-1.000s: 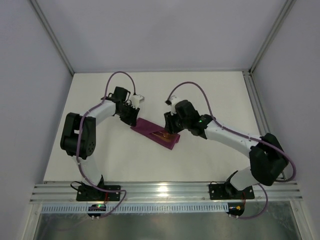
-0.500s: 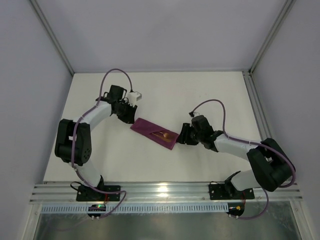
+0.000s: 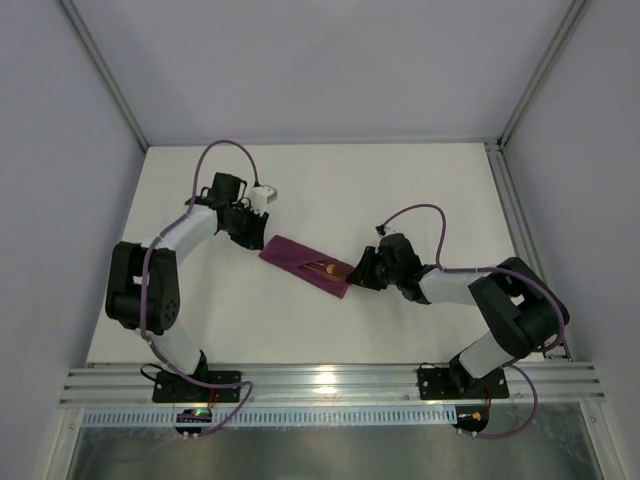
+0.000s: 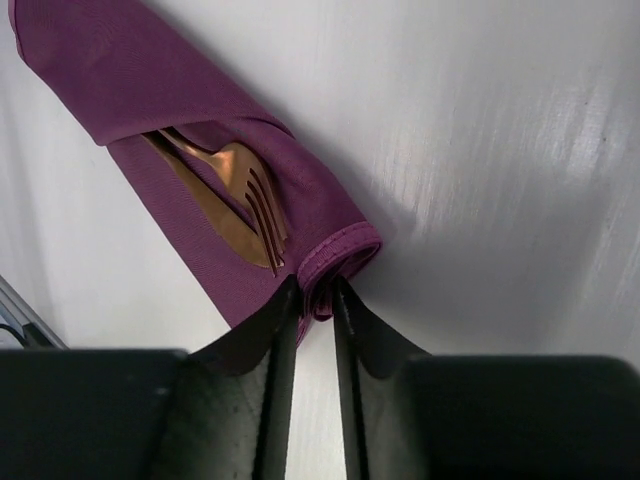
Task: Fold the napkin into a case and place the utensils inside
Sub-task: Move the smaller rectangle folded napkin to the corner of the board.
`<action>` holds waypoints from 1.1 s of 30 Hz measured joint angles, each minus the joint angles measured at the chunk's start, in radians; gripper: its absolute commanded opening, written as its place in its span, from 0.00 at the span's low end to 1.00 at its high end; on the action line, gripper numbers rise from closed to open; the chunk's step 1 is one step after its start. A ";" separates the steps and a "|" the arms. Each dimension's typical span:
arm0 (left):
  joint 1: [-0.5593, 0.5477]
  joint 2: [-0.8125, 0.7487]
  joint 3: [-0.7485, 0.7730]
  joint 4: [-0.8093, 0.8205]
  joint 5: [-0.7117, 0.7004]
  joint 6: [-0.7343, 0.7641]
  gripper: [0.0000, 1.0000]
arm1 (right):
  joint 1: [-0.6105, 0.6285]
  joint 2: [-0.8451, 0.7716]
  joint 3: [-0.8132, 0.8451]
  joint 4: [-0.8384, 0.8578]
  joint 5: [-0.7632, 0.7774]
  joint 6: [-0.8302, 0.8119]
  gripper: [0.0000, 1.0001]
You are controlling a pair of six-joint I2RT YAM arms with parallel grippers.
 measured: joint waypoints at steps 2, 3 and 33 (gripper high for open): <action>0.008 -0.003 -0.003 0.000 0.002 0.001 0.25 | 0.000 0.013 0.000 0.017 -0.003 0.008 0.15; 0.014 -0.006 -0.004 -0.002 0.003 0.002 0.25 | -0.001 0.016 0.000 0.020 -0.003 0.012 0.14; 0.261 -0.098 -0.023 -0.044 0.035 0.071 0.25 | -0.379 0.697 1.043 -0.439 -0.258 -0.248 0.04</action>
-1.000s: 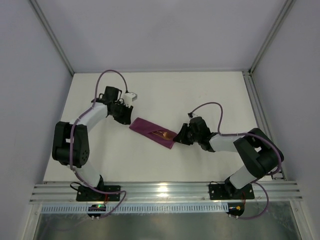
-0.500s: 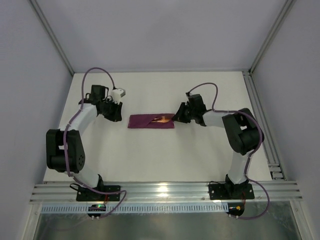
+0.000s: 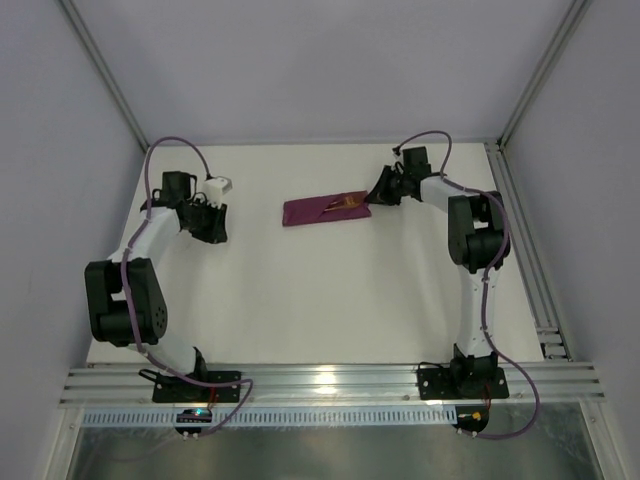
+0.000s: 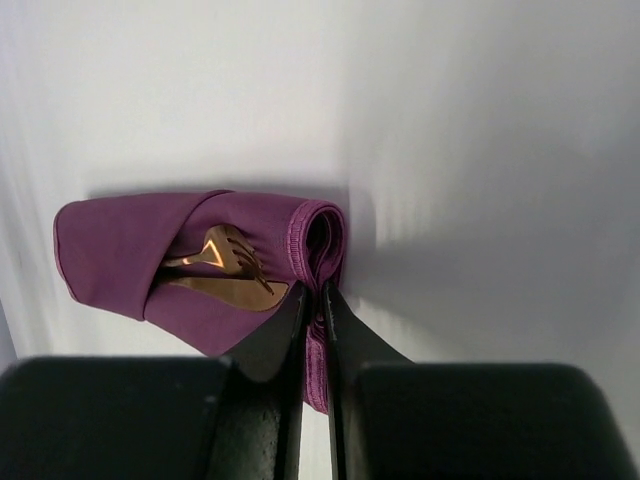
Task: Fold the napkin into a case and place the utensils inside
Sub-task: Move the smaller rectangle folded napkin to the corner of the board.
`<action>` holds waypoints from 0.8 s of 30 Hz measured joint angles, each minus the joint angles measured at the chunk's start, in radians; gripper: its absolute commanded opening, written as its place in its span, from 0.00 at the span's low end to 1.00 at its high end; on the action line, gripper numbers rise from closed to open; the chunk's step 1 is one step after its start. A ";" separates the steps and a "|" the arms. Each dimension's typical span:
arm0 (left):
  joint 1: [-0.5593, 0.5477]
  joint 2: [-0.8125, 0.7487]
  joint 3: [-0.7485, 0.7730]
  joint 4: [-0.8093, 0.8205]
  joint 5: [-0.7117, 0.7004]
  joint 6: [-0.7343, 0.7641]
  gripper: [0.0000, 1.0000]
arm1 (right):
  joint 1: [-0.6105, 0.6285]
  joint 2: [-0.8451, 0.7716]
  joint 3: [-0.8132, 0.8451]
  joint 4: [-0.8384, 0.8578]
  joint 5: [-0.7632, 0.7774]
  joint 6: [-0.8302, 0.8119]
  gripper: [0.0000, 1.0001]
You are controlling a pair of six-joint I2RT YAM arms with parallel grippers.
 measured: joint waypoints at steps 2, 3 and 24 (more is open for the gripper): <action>0.012 0.000 0.000 -0.002 0.000 0.003 0.25 | -0.039 0.009 0.028 -0.043 -0.010 -0.024 0.04; 0.016 0.000 0.000 -0.003 0.000 0.003 0.25 | -0.061 0.011 0.039 -0.064 -0.014 -0.036 0.04; 0.029 -0.002 0.009 -0.045 -0.009 0.019 0.25 | -0.358 0.198 0.475 -0.386 -0.049 -0.232 0.99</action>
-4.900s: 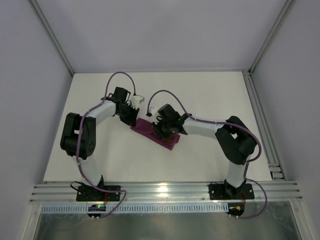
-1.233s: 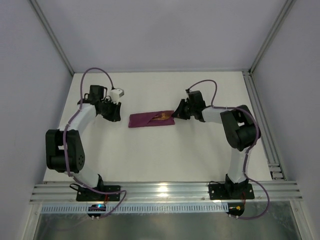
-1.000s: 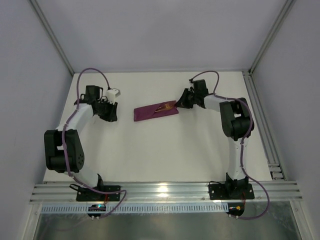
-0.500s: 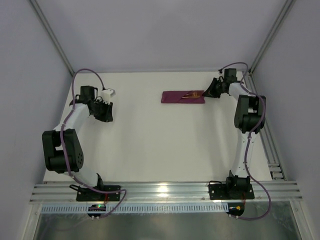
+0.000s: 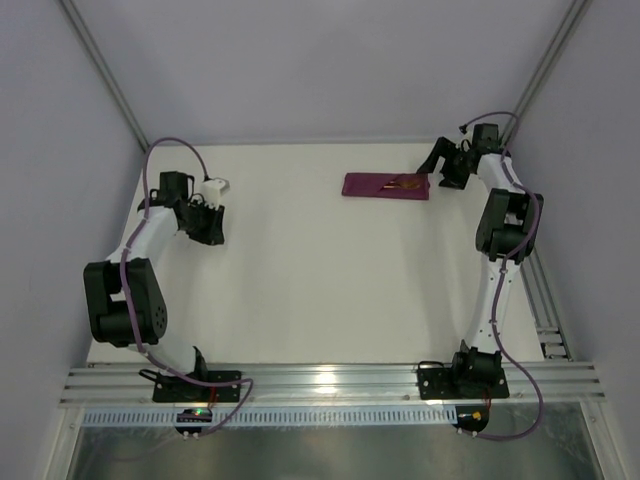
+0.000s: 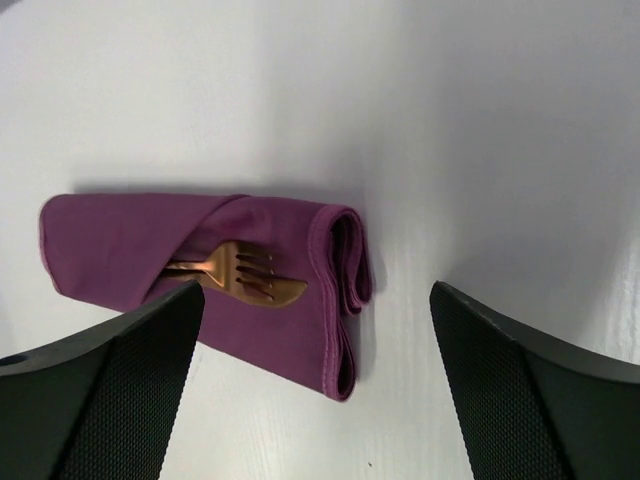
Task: Fold the napkin into a case and place the utensils inside
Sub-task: Move the smaller rectangle folded napkin to the corner of the board, then reset both arms
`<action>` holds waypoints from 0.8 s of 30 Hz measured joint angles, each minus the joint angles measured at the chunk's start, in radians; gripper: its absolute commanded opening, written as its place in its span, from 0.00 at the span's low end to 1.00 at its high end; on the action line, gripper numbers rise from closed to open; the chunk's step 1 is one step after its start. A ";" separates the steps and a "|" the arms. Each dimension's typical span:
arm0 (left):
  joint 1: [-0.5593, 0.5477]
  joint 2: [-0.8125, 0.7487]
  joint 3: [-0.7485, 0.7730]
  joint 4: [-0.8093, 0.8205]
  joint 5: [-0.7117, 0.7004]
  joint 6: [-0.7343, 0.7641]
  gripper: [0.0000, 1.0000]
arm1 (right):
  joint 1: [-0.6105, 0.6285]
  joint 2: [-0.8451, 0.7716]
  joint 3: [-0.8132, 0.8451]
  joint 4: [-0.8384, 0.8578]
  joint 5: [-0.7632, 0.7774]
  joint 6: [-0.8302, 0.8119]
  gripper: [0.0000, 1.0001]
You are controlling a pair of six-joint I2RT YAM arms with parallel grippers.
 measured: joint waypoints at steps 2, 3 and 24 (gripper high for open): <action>0.001 -0.006 0.000 -0.008 0.000 0.005 0.25 | 0.003 -0.024 -0.018 -0.003 0.024 -0.015 0.99; 0.002 -0.013 0.000 -0.015 0.000 0.007 0.25 | 0.002 -0.045 -0.044 0.000 0.034 -0.016 0.99; 0.094 -0.594 -0.337 -0.101 -0.194 0.041 0.54 | -0.058 -1.156 -0.995 0.282 0.587 0.062 0.99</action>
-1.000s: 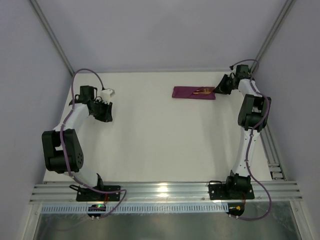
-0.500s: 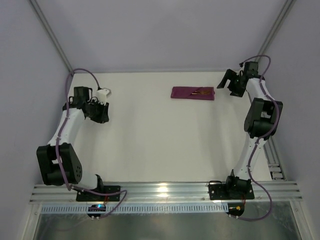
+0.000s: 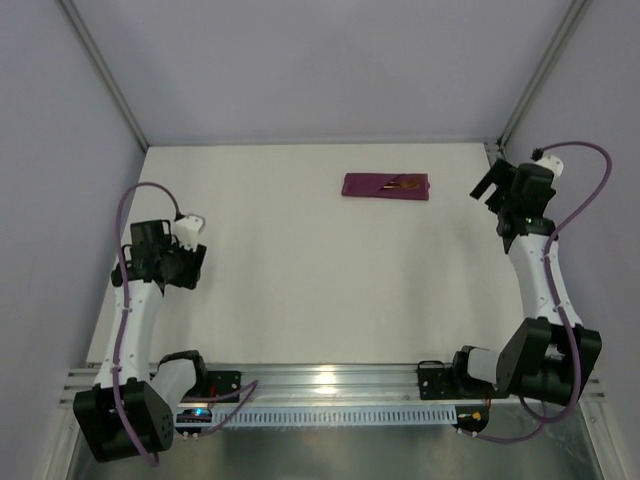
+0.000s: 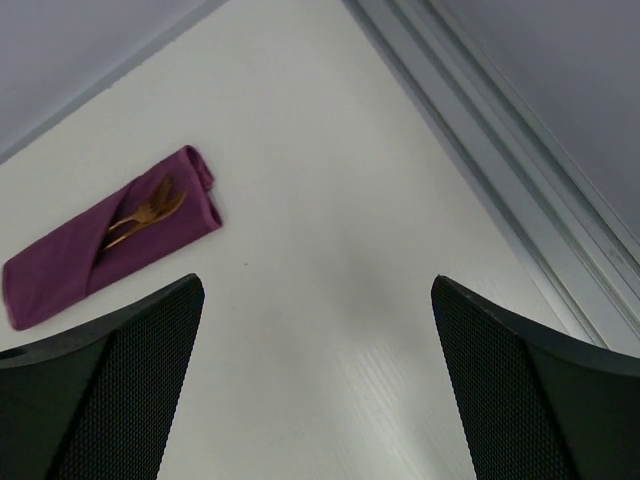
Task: Fold the napkin into a case and place the utensils inside
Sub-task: Reset both arms
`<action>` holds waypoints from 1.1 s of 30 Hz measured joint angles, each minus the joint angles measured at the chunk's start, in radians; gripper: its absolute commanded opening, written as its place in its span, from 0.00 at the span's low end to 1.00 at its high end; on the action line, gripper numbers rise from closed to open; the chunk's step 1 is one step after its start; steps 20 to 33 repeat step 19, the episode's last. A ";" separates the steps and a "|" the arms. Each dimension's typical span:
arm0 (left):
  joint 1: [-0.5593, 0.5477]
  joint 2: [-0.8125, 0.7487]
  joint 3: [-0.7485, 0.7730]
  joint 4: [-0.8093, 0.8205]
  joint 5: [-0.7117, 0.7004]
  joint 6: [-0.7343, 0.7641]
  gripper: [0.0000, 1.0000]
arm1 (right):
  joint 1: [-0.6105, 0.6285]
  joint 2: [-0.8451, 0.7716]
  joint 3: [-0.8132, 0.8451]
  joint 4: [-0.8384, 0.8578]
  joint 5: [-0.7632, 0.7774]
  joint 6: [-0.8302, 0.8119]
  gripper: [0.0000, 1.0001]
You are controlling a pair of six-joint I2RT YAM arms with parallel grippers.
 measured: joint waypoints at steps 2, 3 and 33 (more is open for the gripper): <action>0.008 -0.041 -0.051 0.003 -0.032 -0.001 0.56 | -0.002 -0.058 -0.103 0.025 0.077 0.016 0.99; 0.010 -0.053 -0.072 0.003 -0.048 -0.001 0.57 | -0.002 -0.082 -0.156 0.032 0.107 0.024 0.99; 0.014 -0.078 -0.228 0.088 -0.132 -0.010 0.60 | -0.002 -0.378 -0.630 0.108 0.102 0.078 0.99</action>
